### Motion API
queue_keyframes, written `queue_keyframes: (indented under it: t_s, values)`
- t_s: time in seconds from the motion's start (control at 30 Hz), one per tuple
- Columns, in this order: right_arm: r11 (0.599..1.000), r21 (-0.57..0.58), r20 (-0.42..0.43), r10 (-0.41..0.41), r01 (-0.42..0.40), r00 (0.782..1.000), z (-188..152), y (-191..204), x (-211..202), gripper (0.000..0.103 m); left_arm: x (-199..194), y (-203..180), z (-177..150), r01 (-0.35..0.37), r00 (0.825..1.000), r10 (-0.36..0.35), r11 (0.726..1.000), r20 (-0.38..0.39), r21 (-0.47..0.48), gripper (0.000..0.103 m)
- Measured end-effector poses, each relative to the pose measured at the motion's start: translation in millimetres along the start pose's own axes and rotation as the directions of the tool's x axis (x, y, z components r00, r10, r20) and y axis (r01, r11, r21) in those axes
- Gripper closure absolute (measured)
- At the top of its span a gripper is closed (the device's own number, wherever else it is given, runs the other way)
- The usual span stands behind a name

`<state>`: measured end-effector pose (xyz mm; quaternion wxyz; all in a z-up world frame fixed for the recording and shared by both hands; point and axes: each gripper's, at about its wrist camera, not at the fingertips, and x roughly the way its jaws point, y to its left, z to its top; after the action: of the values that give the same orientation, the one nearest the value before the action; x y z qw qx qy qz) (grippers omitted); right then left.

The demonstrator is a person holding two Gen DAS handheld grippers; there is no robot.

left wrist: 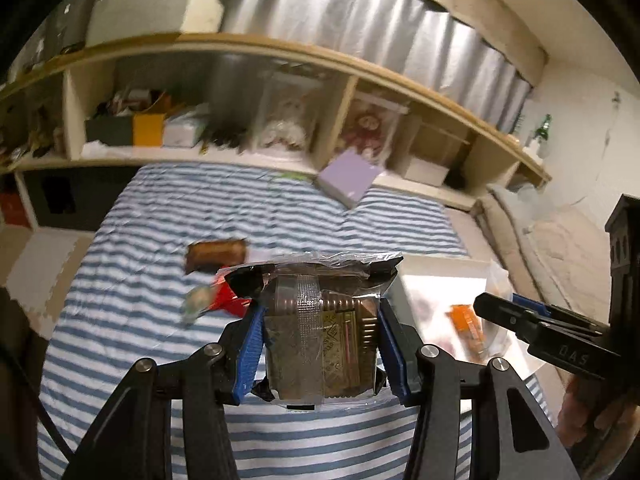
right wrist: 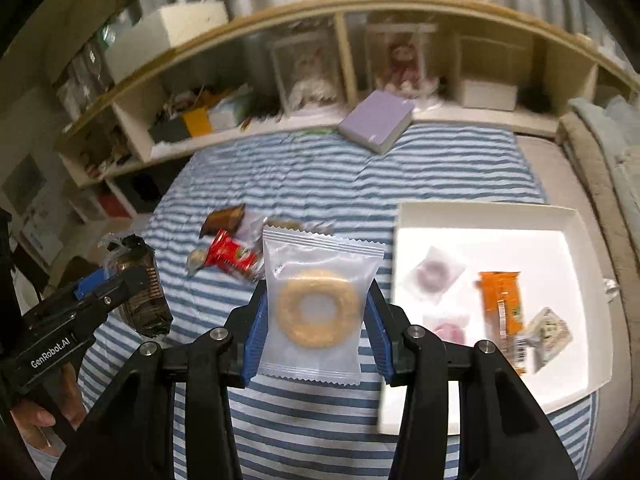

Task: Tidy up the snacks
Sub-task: 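Carry the cake tray with the left gripper while the right carries the ring cookie packet over the box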

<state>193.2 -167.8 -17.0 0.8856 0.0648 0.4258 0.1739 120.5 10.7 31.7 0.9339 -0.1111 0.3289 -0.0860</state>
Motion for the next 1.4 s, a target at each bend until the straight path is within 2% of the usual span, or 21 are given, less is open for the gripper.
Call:
queue_keyframes:
  t_s: [0.2, 0.37, 0.6, 0.7, 0.87, 1.0, 1.1, 1.2, 1.4]
  values:
    - [0.995, 0.080, 0.083, -0.061, 0.054, 0.995, 1, -48, -42, 0.057, 19, -46, 7, 0.074, 0.997, -0.074, 0.997, 0.011, 0.038, 0.052]
    - [0.978, 0.184, 0.119, -0.121, 0.098, 0.986, -3, -98, -68, 0.057, 49, -84, 6, 0.153, 0.988, -0.152, 0.985, -0.023, 0.074, 0.052]
    - [0.932, 0.320, 0.094, -0.213, 0.173, 0.972, -17, -161, -79, 0.057, 110, -132, 3, 0.254, 0.963, -0.240, 0.962, -0.122, 0.106, 0.052]
    - [0.901, 0.369, 0.058, -0.265, 0.226, 0.962, -26, -186, -77, 0.057, 145, -151, 15, 0.284, 0.951, -0.264, 0.951, -0.163, 0.121, 0.052]
    - [0.855, 0.425, -0.010, -0.324, 0.297, 0.946, -41, -219, -69, 0.057, 213, -187, 45, 0.347, 0.918, -0.313, 0.931, -0.243, 0.115, 0.052]
    - [0.822, 0.466, -0.057, -0.340, 0.326, 0.939, -51, -240, -58, 0.057, 267, -215, 68, 0.382, 0.894, -0.340, 0.918, -0.292, 0.101, 0.052]
    - [0.802, 0.488, -0.089, -0.347, 0.345, 0.934, -55, -254, -51, 0.057, 316, -233, 81, 0.414, 0.866, -0.367, 0.907, -0.341, 0.078, 0.052]
    - [0.789, 0.496, -0.115, -0.354, 0.362, 0.928, -58, -266, -44, 0.057, 361, -247, 84, 0.418, 0.841, -0.373, 0.908, -0.392, 0.033, 0.052]
    - [0.757, 0.534, -0.175, -0.337, 0.377, 0.925, -66, -288, -26, 0.057, 422, -270, 67, 0.398, 0.809, -0.361, 0.917, -0.465, -0.020, 0.052]
